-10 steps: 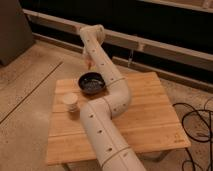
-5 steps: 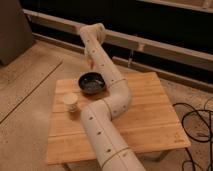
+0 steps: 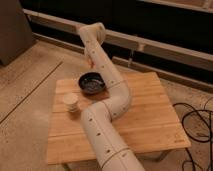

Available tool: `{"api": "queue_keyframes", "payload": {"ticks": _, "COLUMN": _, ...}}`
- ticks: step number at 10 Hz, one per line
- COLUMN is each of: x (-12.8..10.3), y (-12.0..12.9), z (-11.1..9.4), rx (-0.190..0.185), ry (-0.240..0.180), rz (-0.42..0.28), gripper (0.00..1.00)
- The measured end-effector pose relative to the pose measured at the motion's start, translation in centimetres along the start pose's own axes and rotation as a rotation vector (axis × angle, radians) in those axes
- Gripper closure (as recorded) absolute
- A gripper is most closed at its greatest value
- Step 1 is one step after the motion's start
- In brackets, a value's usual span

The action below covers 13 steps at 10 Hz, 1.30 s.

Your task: Place the pepper on the white sponge

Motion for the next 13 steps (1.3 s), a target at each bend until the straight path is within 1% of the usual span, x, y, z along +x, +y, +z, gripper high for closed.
{"api": "queue_keyframes", "payload": {"ticks": 2, "x": -0.7, "y": -1.0, "z": 0.2, "rx": -0.019, "ry": 0.017, "rz": 0.048, "gripper": 1.00}}
{"api": "queue_keyframes", "payload": {"ticks": 3, "x": -0.8, "y": -1.9, "z": 0.5, "rx": -0.027, "ry": 0.033, "rz": 0.081, "gripper": 1.00}}
{"api": "queue_keyframes", "payload": {"ticks": 4, "x": -0.8, "y": -3.3, "z": 1.0, "rx": -0.035, "ry": 0.056, "rz": 0.124, "gripper": 1.00}}
{"api": "queue_keyframes", "payload": {"ticks": 5, "x": -0.1, "y": -5.0, "z": 1.8, "rx": -0.041, "ry": 0.083, "rz": 0.168, "gripper": 1.00}}
{"api": "queue_keyframes", "payload": {"ticks": 6, "x": 0.5, "y": -6.4, "z": 2.3, "rx": -0.043, "ry": 0.101, "rz": 0.202, "gripper": 1.00}}
{"api": "queue_keyframes", "payload": {"ticks": 7, "x": 2.0, "y": -8.2, "z": 3.2, "rx": -0.054, "ry": 0.134, "rz": 0.253, "gripper": 1.00}}
{"api": "queue_keyframes", "payload": {"ticks": 10, "x": 4.5, "y": -10.2, "z": 4.5, "rx": -0.076, "ry": 0.182, "rz": 0.332, "gripper": 1.00}}
{"api": "queue_keyframes", "payload": {"ticks": 11, "x": 4.6, "y": -10.5, "z": 4.6, "rx": -0.079, "ry": 0.185, "rz": 0.343, "gripper": 1.00}}
{"api": "queue_keyframes", "payload": {"ticks": 12, "x": 4.1, "y": -10.1, "z": 4.6, "rx": -0.076, "ry": 0.179, "rz": 0.337, "gripper": 1.00}}
{"api": "queue_keyframes", "payload": {"ticks": 13, "x": 2.9, "y": -8.8, "z": 4.0, "rx": -0.066, "ry": 0.154, "rz": 0.301, "gripper": 1.00}}
